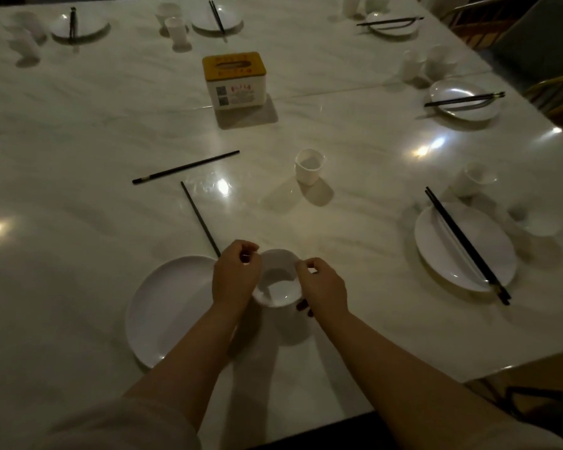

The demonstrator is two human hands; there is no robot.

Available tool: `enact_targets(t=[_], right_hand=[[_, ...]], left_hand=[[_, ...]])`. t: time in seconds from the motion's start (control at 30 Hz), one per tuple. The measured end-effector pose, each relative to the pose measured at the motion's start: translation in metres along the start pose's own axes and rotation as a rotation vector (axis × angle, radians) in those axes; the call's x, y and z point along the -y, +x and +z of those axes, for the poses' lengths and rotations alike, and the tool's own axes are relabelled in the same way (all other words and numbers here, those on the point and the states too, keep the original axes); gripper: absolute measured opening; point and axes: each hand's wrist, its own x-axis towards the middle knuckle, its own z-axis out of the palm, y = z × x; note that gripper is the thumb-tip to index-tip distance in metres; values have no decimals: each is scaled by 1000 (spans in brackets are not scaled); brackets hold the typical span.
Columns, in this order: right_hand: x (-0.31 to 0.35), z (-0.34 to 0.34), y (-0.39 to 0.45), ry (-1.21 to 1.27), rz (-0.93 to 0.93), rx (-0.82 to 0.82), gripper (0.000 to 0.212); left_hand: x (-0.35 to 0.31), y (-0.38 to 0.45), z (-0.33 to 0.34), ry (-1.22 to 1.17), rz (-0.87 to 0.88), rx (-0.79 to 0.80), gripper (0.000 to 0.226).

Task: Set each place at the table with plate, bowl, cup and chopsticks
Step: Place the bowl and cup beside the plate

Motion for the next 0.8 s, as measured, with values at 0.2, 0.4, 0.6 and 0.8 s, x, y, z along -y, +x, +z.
enact_targets(t=[0.2, 0.4, 0.6, 0.8], right_hand=[[28, -9, 58, -26, -40, -55, 32], [65, -27, 128, 139, -66, -73, 55], [89, -37, 192, 129, -155, 18, 81], [93, -31, 219, 149, -285, -27, 61]], left_hand=[[-33, 52, 15, -38, 6, 36, 21], [-66, 112, 44, -164, -115, 166, 35], [-79, 165, 77, -274, -183, 218, 50], [-84, 197, 89, -335, -195, 282, 49]])
